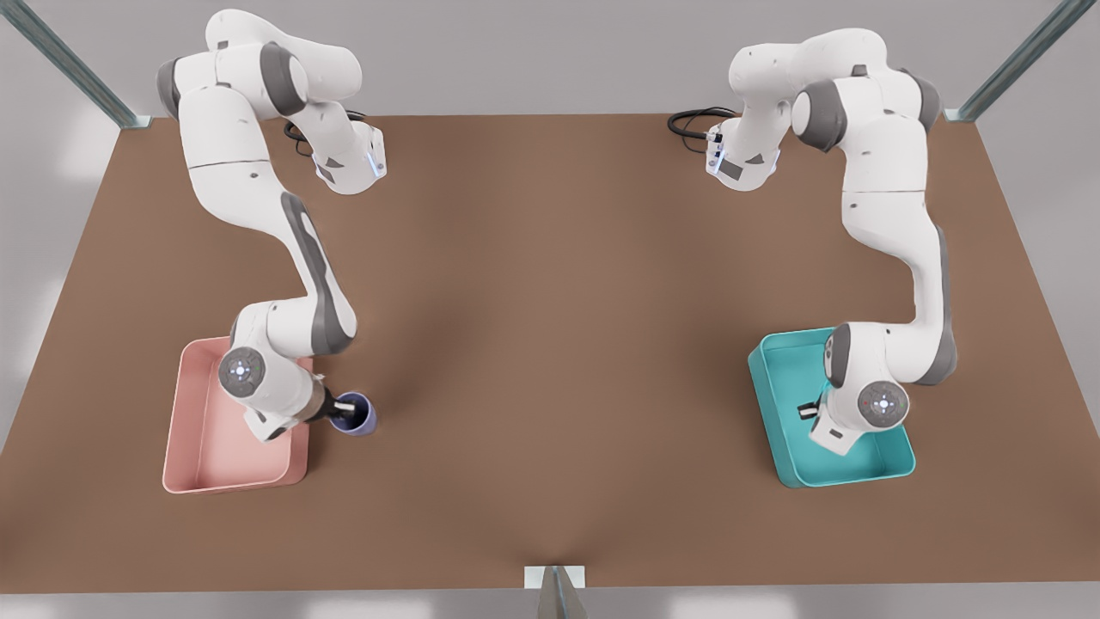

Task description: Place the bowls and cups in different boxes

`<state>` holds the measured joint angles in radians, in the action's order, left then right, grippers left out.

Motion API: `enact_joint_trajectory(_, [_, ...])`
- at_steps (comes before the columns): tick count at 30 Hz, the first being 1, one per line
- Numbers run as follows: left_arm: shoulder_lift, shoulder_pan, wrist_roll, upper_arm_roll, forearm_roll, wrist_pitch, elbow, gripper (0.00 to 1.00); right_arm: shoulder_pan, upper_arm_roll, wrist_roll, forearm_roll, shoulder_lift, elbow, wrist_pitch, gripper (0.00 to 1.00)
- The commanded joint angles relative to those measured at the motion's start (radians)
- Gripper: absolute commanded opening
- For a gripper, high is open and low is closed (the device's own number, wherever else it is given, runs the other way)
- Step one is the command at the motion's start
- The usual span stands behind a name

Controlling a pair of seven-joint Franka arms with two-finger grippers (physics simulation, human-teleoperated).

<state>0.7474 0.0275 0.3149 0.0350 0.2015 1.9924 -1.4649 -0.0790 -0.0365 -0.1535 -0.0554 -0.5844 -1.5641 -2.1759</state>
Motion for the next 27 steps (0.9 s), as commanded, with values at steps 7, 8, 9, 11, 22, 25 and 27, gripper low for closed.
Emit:
enact_joint_trajectory(7, [-0.042,-0.005,0.004,-0.004,-0.01,-0.024,-0.002,1.0,0.266,0.003,0.733,-0.061,0.041,0.157,0.249,0.21])
enact_joint_trajectory(8, [-0.121,-0.006,-0.014,-0.009,-0.043,-0.13,0.001,1.0,0.294,0.004,0.761,-0.061,0.037,0.156,0.254,0.21])
enact_joint_trajectory(9, [-0.226,-0.005,-0.082,-0.012,-0.117,-0.263,0.008,1.0,0.309,0.006,0.769,-0.061,0.012,0.154,0.252,0.21])
enact_joint_trajectory(11, [-0.382,0.003,-0.184,-0.072,-0.142,-0.52,0.061,1.0,0.308,0.007,0.766,-0.063,-0.057,0.156,0.214,0.21])
enact_joint_trajectory(22, [-0.526,-0.021,-0.266,-0.098,-0.122,-0.693,0.164,1.0,0.292,0.01,0.758,-0.05,-0.196,0.154,0.057,0.21])
enact_joint_trajectory(25, [-0.528,-0.018,-0.267,-0.103,-0.14,-0.695,0.161,1.0,0.292,0.01,0.758,-0.05,-0.203,0.154,0.051,0.21])
enact_joint_trajectory(27, [-0.516,-0.011,-0.269,-0.104,-0.146,-0.696,0.156,1.0,0.292,0.01,0.758,-0.049,-0.21,0.154,0.044,0.21])
